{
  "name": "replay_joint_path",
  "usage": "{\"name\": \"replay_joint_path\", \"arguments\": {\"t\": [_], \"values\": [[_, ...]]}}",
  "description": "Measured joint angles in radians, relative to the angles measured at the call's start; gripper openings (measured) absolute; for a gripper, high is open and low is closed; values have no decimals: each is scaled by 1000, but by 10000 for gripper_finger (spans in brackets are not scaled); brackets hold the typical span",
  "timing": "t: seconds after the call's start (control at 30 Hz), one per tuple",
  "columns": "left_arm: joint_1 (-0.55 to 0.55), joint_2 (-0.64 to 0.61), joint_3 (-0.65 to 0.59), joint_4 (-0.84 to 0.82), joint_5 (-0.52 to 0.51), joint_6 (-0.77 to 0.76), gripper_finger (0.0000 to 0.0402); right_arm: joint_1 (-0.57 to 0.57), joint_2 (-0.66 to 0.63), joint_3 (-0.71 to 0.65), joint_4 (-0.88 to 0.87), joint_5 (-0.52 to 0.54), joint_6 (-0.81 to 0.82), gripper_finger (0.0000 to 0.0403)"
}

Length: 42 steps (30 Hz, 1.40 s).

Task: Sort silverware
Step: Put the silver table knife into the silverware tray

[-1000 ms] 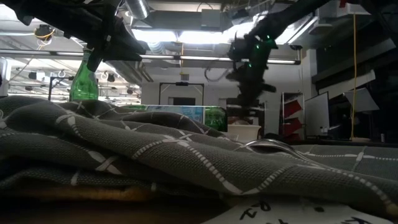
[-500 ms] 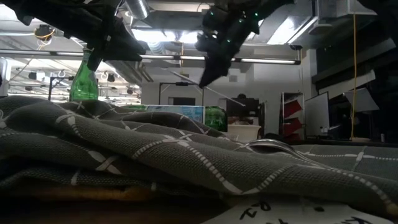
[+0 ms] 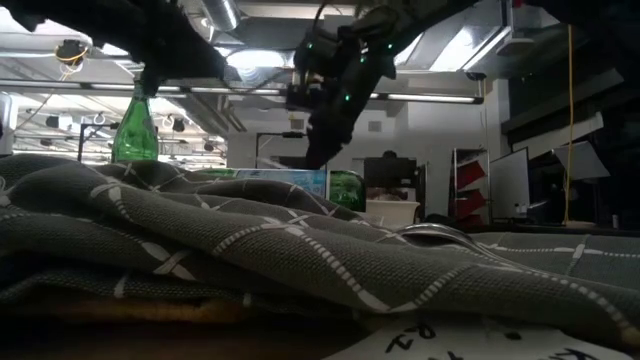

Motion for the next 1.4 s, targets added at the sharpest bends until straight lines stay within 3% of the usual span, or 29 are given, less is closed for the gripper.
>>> {"name": "replay_joint_path", "arguments": {"t": [0.43,0.97,1.4], "values": [[-109,-217,0,-26,0,196,86,0,60,1,4,-13,-1,46],[-127,-440,0,-308,0,210,86,-1,70,1,-1,-14,0,47],[-127,-492,1,-493,0,160,86,-1,70,1,57,1,2,106]]}}
